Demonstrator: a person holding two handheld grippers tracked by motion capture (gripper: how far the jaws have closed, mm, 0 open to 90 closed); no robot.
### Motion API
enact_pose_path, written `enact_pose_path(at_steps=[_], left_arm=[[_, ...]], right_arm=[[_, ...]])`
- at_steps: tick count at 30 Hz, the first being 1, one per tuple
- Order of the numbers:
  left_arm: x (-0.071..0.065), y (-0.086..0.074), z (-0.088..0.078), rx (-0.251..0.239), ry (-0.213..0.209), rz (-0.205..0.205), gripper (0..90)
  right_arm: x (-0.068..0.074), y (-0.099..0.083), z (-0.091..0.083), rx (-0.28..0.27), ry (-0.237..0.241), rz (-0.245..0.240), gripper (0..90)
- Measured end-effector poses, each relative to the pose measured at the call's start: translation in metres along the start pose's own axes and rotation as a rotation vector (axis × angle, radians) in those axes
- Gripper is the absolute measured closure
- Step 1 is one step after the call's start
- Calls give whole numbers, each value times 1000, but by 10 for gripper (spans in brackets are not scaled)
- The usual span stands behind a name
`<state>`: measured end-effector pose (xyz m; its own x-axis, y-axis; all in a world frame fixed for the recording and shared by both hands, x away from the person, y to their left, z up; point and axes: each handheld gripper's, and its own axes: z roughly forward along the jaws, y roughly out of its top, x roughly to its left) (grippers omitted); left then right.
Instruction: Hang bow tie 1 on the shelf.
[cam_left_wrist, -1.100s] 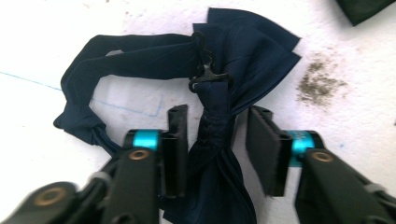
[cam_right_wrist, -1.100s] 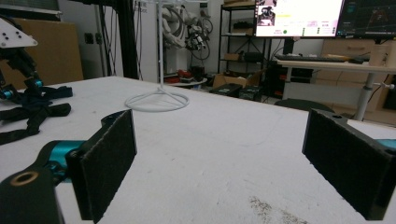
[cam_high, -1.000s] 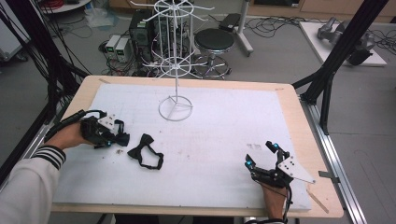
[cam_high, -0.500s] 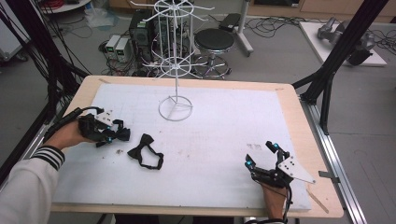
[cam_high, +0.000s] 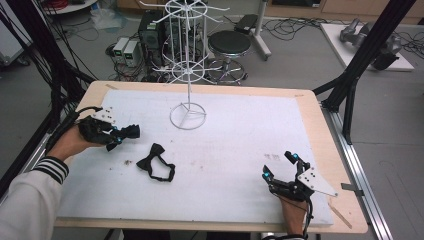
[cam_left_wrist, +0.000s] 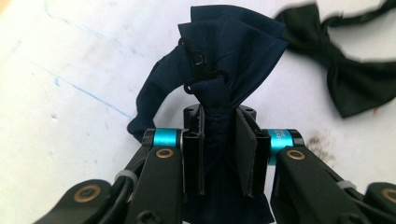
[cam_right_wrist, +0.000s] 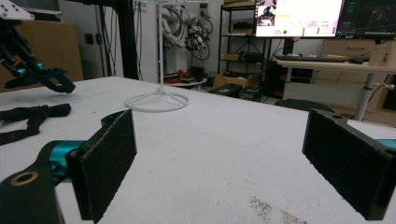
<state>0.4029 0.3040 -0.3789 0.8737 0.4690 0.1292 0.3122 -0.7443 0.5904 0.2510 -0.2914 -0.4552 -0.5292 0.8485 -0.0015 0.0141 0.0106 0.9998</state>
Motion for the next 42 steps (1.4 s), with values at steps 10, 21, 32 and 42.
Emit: enact_pose_path(at_steps=[10, 21, 32, 42], left_arm=[[3, 4, -15, -174, 44, -82, 740], [4, 10, -24, -280, 78, -159, 741], [5, 30, -31, -393, 79, -226, 744], [6, 53, -41, -473, 109, -250, 745]], right_arm=[[0, 0, 0, -3, 1, -2, 93], [0, 0, 0, -6, 0, -5, 93], [0, 0, 0, -5, -2, -1, 93], [0, 0, 0, -5, -1, -2, 93]])
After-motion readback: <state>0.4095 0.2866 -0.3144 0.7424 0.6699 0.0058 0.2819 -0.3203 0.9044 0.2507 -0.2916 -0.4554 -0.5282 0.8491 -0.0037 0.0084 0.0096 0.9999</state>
